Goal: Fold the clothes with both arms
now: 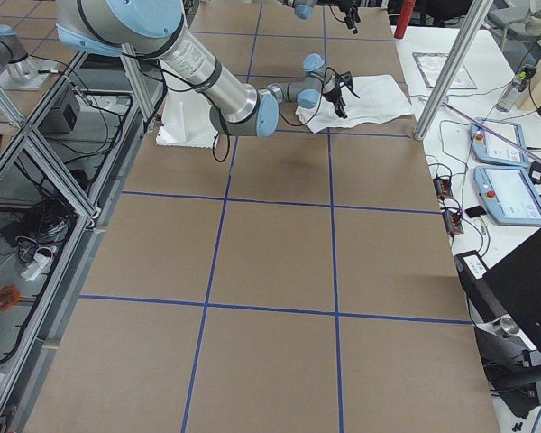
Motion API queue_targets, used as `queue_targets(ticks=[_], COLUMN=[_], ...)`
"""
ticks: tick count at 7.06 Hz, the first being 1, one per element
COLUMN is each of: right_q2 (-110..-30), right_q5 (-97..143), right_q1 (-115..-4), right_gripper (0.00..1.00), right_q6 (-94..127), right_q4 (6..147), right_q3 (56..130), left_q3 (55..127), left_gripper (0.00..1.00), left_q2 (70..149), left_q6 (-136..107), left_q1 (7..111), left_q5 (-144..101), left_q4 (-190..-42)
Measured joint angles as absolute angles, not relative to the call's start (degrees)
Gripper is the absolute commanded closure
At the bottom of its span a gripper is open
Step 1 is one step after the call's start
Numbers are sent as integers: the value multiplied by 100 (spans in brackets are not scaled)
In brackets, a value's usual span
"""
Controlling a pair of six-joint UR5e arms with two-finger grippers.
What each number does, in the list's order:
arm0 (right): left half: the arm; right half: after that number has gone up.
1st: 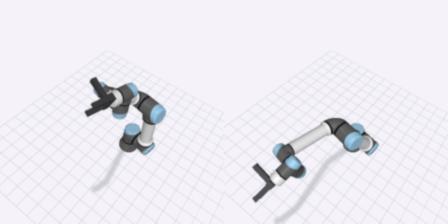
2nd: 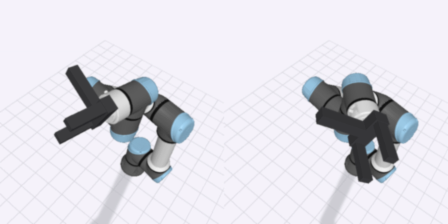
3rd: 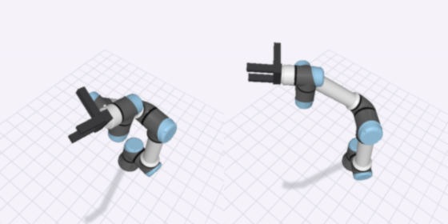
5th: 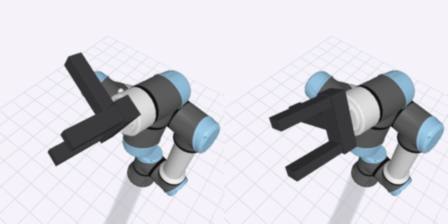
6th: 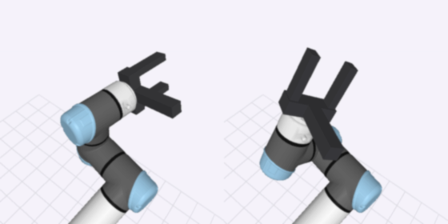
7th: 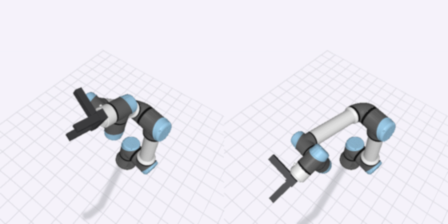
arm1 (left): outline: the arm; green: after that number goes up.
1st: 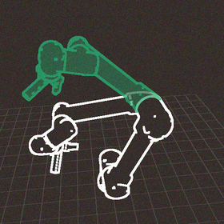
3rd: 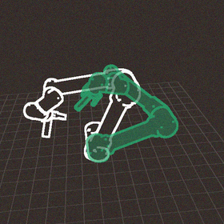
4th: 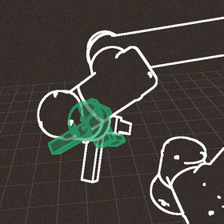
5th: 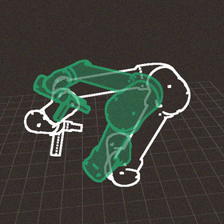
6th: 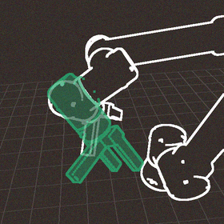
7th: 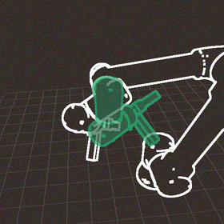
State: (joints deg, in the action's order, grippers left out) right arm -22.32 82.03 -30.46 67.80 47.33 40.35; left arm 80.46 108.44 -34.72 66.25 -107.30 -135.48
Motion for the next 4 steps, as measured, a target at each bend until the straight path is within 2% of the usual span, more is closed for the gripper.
queue_targets(ticks=[1,2,4], right_q2=[-2242,-2240,-2231], right_q5=[8202,8205,8230], right_q1=[-3032,-3028,-3035], right_gripper=[94,100,100], right_q6=[6775,6764,6663], right_q4=[4732,4737,4754], right_q3=[3993,3956,4020], left_q3=[8055,8057,8059], left_gripper=[0,0,0], left_q2=[10837,10834,10829], left_q6=[-3472,-3472,-3472], left_q1=[6631,6633,6635], left_q5=[-10731,-10731,-10731], left_q4=[-13545,-13544,-13544])
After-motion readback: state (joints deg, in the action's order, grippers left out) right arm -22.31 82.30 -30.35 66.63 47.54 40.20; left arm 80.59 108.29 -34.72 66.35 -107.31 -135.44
